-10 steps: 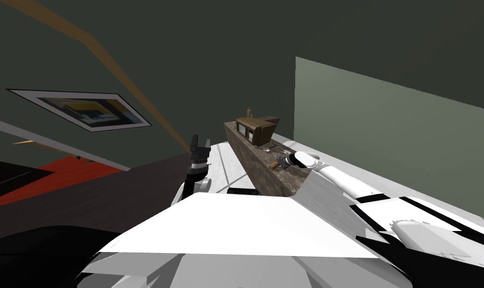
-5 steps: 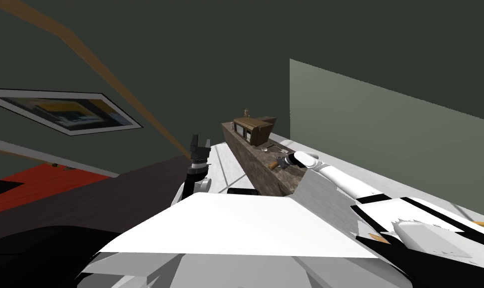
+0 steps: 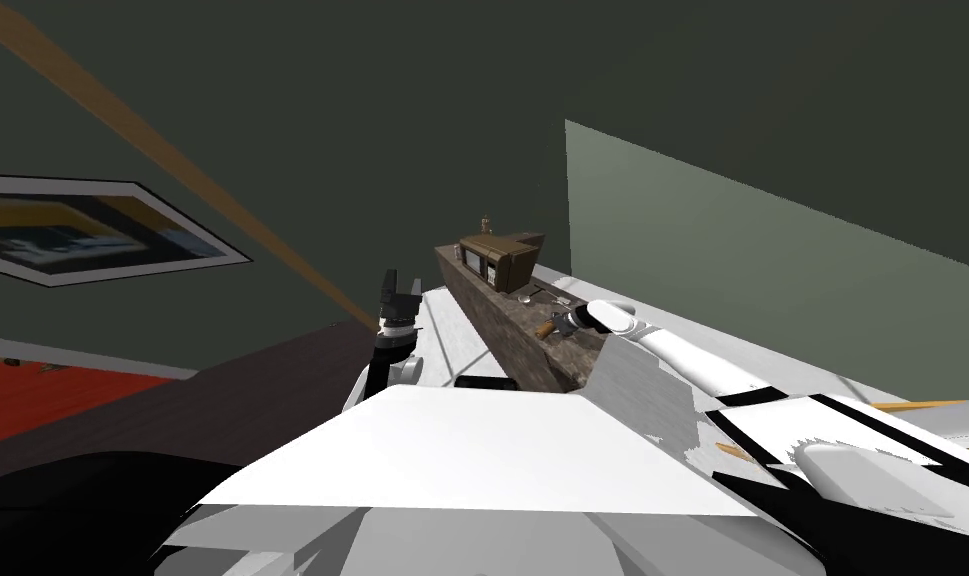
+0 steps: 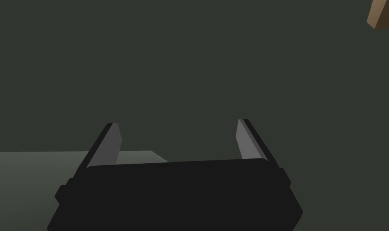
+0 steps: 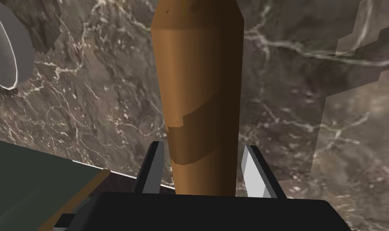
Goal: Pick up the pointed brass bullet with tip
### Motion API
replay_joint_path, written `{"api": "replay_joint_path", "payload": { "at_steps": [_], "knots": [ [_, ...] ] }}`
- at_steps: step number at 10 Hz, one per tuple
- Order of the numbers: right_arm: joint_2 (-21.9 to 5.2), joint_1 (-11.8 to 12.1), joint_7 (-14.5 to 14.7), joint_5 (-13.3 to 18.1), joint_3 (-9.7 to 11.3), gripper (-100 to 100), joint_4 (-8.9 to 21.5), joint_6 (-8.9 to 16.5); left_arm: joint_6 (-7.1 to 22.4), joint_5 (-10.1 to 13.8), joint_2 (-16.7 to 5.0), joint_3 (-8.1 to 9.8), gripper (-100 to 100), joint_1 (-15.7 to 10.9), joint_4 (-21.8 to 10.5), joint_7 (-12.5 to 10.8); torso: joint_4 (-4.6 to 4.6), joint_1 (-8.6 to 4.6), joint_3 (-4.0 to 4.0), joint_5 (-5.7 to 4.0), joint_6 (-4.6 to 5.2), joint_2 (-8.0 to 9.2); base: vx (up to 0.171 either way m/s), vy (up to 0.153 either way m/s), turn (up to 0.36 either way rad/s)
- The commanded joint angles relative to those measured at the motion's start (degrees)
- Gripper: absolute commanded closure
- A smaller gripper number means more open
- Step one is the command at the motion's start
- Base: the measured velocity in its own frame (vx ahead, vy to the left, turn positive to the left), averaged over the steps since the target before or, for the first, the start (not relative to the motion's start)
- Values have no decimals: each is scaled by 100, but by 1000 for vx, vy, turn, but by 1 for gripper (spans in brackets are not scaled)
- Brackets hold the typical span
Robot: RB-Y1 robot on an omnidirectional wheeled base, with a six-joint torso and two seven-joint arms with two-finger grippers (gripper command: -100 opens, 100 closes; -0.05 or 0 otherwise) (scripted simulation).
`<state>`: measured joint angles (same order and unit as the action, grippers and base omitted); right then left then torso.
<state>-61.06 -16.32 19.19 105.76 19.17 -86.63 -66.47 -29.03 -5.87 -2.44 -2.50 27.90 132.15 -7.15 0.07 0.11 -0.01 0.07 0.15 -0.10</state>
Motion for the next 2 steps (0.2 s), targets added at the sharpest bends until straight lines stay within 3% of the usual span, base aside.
{"api": "replay_joint_path", "payload": {
  "at_steps": [1, 2],
  "knots": [
    [0, 0, 0, 0, 0, 100, 0, 0, 0, 0, 0, 0, 0, 0, 0, 0, 0, 0, 0, 0, 0, 0, 27, 8, -43],
    [-4, 0, 3, -1, -1, 0, -11, -12, 0, 0, 0, 0, 0, -1, 0, 0, 0, 1, 2, -1, -7, 5, 0, 0, 0]
  ]
}}
